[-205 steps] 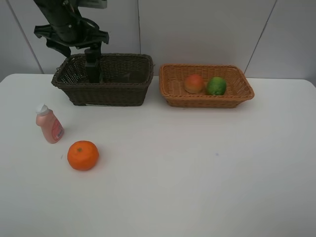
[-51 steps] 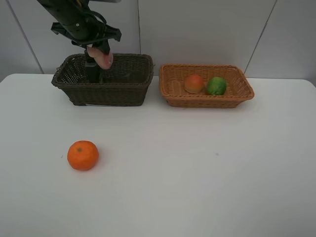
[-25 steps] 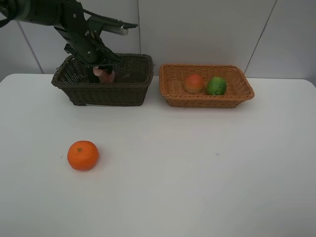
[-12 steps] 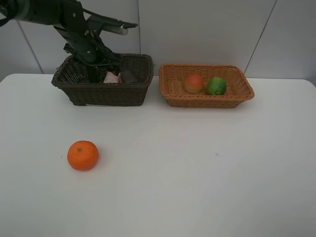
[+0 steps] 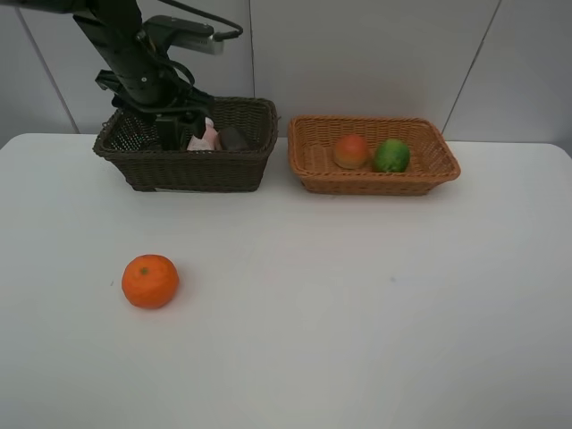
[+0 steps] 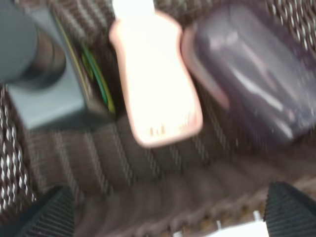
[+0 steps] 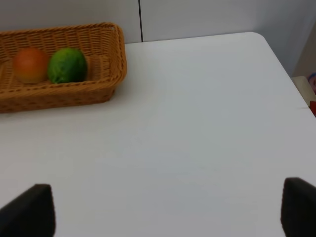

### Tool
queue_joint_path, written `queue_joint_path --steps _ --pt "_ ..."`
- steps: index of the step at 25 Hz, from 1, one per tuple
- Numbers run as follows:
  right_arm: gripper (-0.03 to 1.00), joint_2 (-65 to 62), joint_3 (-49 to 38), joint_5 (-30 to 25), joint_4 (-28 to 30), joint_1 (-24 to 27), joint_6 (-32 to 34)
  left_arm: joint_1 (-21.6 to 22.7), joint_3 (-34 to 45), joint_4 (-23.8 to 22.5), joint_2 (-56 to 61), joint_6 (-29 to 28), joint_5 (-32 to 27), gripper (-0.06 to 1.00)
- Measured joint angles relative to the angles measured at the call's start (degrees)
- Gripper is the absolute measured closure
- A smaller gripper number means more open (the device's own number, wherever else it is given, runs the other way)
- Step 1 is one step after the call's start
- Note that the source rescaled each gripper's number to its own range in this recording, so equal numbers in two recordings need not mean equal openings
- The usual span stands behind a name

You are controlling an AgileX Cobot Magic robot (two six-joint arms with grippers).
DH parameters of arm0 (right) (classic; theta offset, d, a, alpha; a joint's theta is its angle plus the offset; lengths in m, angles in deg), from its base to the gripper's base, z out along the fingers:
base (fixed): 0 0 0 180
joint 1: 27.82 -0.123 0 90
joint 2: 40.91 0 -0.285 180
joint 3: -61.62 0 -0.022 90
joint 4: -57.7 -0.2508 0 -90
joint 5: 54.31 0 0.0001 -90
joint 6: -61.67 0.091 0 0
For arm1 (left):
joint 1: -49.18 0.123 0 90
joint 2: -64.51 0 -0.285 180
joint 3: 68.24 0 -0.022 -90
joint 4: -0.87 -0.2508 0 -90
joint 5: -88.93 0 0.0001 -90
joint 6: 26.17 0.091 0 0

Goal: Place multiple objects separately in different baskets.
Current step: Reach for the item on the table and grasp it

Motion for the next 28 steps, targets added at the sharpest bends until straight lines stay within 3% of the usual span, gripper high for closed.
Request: queue_joint_path --steps 12,22,28 --pt "-0.01 0.0 0.0 0.0 0.0 0.0 0.0 -3.93 18.03 1.11 11.18 -0.12 -2.61 -0.05" --pt "-0.01 0.0 0.0 0.0 0.0 0.0 0.0 -11.91 25.81 2.78 11.54 -2.09 -6.45 -0.05" --pt "-0.01 0.0 0.0 0.0 0.0 0.0 0.0 -13.23 28.03 2.63 11.54 -6.86 -7.65 -0.06"
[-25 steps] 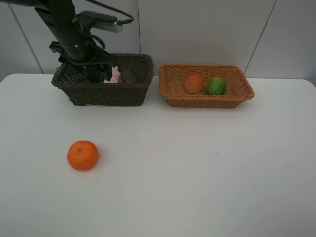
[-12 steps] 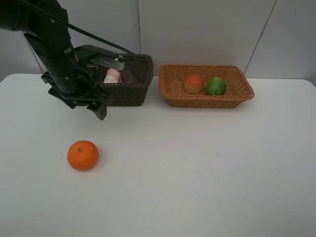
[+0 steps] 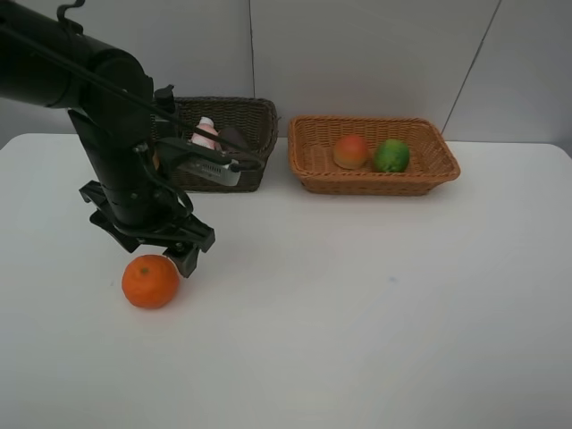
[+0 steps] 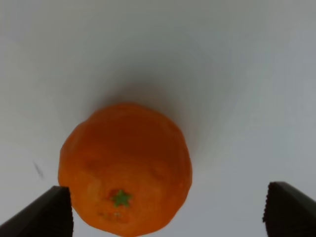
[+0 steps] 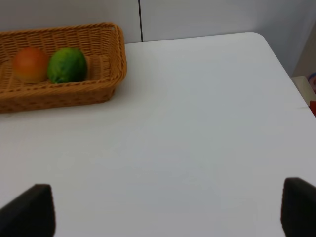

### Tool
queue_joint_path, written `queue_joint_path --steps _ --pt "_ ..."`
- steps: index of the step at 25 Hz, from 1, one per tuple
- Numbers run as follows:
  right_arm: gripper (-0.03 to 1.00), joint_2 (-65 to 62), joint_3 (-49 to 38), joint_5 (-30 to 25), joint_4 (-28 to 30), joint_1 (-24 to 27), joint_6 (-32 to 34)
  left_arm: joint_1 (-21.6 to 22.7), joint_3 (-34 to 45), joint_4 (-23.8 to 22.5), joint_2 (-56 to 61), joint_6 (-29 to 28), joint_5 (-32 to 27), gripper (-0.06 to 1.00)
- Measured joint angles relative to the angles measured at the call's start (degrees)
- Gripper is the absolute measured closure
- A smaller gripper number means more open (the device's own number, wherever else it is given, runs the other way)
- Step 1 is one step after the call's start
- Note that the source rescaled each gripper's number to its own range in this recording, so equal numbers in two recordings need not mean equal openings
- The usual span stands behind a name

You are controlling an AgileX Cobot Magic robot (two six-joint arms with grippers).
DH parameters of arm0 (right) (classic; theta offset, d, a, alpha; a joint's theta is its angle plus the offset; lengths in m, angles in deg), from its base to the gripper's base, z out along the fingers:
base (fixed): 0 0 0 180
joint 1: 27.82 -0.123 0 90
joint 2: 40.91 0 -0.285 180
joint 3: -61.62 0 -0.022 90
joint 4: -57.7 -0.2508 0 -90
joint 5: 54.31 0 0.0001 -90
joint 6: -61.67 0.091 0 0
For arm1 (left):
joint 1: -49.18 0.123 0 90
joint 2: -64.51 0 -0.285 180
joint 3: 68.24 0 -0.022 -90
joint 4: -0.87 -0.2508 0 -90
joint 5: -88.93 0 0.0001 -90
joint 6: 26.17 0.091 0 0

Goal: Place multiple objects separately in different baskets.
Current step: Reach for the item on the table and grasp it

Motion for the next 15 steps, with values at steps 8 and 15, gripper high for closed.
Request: queue_joint_path --steps 8,15 --pt "-0.01 0.0 0.0 0.0 0.0 0.0 0.0 0.11 0.0 -0.28 0.0 -0.96 -0.61 -0.06" --pt "-0.01 0.0 0.0 0.0 0.0 0.0 0.0 1.39 0.0 -1.39 0.0 -0.96 -1.49 -0.06"
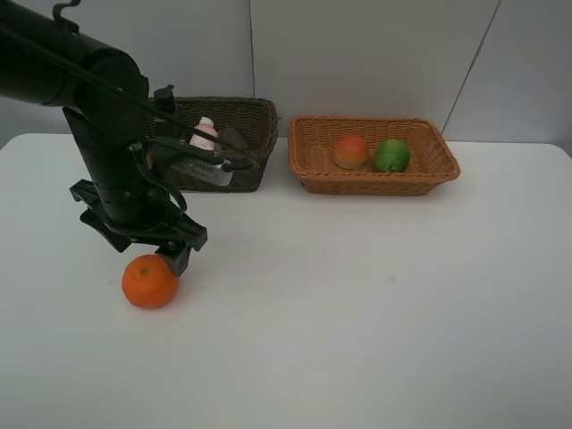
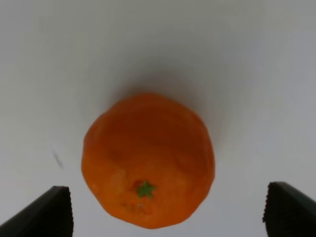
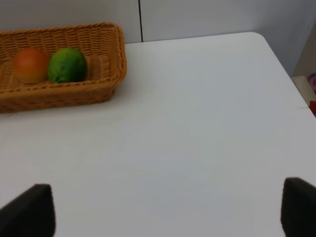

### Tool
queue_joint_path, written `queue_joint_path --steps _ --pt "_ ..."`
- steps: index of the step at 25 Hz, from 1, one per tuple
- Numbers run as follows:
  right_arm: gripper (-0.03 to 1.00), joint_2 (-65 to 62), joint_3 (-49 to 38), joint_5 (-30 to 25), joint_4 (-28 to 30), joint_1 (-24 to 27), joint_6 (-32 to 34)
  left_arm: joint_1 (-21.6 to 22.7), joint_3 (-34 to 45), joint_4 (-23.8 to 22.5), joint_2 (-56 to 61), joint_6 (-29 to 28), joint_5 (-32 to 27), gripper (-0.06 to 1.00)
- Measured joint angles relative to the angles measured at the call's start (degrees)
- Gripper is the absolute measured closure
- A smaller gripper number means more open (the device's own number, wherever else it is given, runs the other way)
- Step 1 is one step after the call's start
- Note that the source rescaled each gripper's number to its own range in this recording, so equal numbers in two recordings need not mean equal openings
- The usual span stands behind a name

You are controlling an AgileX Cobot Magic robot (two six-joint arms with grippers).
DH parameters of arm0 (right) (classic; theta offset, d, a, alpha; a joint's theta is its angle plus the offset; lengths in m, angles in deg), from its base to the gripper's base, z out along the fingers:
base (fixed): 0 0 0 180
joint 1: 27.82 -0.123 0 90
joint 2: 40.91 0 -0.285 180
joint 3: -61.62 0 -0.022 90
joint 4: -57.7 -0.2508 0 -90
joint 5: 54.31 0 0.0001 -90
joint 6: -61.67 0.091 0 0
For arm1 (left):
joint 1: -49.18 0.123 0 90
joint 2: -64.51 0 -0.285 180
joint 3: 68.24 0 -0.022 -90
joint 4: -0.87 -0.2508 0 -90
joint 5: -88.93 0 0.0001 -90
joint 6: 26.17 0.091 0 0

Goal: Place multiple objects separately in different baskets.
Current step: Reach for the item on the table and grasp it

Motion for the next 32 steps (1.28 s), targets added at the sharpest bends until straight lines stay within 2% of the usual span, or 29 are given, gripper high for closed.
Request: queue_joint_path --steps 5,9,32 --pt "-0.01 0.0 0.0 0.0 0.0 0.0 0.0 1.42 1.42 0.28 0.0 4.85 0.92 -0.06" --pt "-0.01 0.0 0.0 0.0 0.0 0.0 0.0 1.42 4.51 2.68 0.0 7.57 6.02 -0.06" --pt "-0.01 0.0 0.0 0.0 0.0 0.0 0.0 1.99 6.85 0.23 0.0 7.76 10.3 -0.06"
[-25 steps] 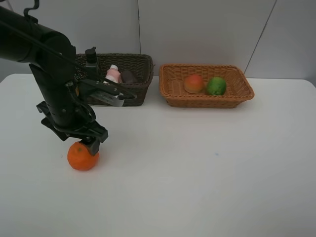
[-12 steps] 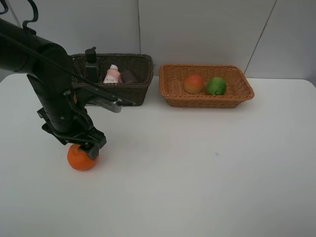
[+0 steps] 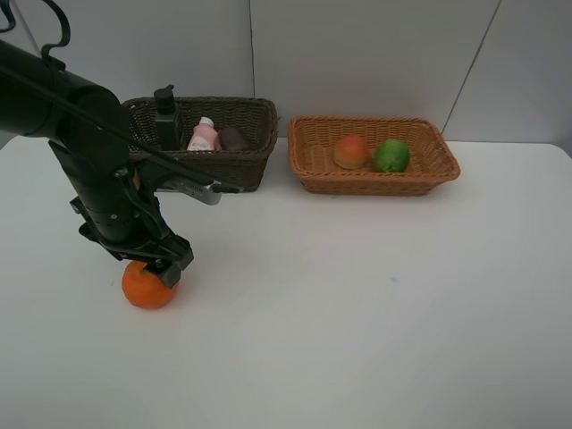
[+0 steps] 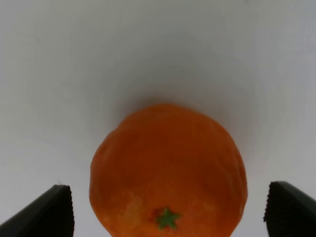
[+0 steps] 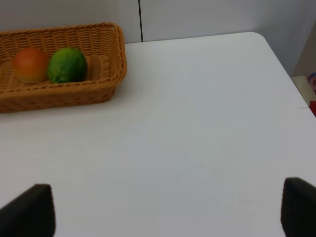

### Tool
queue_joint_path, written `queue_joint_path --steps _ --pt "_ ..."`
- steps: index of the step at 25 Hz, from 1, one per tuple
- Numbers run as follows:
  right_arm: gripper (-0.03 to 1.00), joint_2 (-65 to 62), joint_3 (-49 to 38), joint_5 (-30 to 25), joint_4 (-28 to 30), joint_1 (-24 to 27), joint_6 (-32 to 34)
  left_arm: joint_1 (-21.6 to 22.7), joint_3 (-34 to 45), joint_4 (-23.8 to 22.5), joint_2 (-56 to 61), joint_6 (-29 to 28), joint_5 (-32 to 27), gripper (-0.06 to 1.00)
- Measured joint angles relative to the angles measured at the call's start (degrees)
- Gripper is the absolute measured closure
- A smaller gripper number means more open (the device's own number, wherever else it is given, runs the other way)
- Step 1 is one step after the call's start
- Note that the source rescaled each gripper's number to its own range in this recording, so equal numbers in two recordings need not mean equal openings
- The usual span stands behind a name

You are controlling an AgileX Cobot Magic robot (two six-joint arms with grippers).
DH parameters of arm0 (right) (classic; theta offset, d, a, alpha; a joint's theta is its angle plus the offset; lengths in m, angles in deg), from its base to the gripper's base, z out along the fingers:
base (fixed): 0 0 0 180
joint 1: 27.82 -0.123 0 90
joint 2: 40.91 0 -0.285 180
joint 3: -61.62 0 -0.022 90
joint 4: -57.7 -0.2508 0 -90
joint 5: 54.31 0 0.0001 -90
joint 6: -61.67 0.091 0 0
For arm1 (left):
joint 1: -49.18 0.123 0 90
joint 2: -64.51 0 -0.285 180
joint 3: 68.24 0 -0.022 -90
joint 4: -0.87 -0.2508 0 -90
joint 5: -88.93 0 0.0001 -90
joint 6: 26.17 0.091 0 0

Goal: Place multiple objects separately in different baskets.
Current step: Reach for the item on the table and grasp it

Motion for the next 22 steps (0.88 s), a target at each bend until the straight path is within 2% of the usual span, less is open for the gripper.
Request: queue_joint_path --steps 22 --pt "-0.01 0.0 0.0 0.0 0.0 0.0 0.0 0.0 0.18 -0.4 -2.88 0.0 1.83 -0.06"
